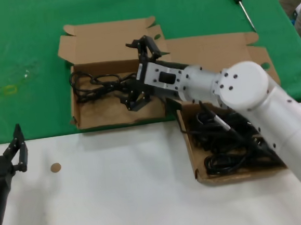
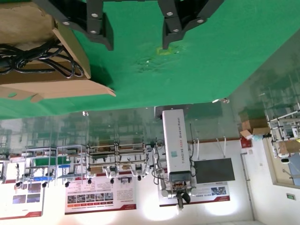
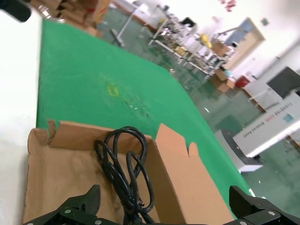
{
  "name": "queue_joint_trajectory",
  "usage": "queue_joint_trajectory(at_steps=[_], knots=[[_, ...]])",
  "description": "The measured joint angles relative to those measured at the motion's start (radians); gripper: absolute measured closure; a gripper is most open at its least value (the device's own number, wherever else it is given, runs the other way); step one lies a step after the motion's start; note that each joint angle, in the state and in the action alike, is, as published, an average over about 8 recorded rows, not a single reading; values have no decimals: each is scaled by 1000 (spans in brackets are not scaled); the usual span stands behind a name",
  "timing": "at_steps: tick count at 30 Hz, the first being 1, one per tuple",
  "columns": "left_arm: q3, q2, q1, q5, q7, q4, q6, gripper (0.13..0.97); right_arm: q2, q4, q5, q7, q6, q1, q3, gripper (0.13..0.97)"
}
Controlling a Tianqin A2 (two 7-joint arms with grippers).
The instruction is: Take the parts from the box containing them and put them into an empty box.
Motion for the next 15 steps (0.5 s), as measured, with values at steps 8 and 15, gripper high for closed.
queue_joint_trajectory(at_steps=[8, 15], knots=[[0, 0, 0, 0, 0, 0, 0, 621, 17, 94, 63, 30, 67, -119, 61, 129], [0, 0, 0, 0, 1, 0, 0, 543, 33, 177, 119, 56, 125, -224, 115, 129]])
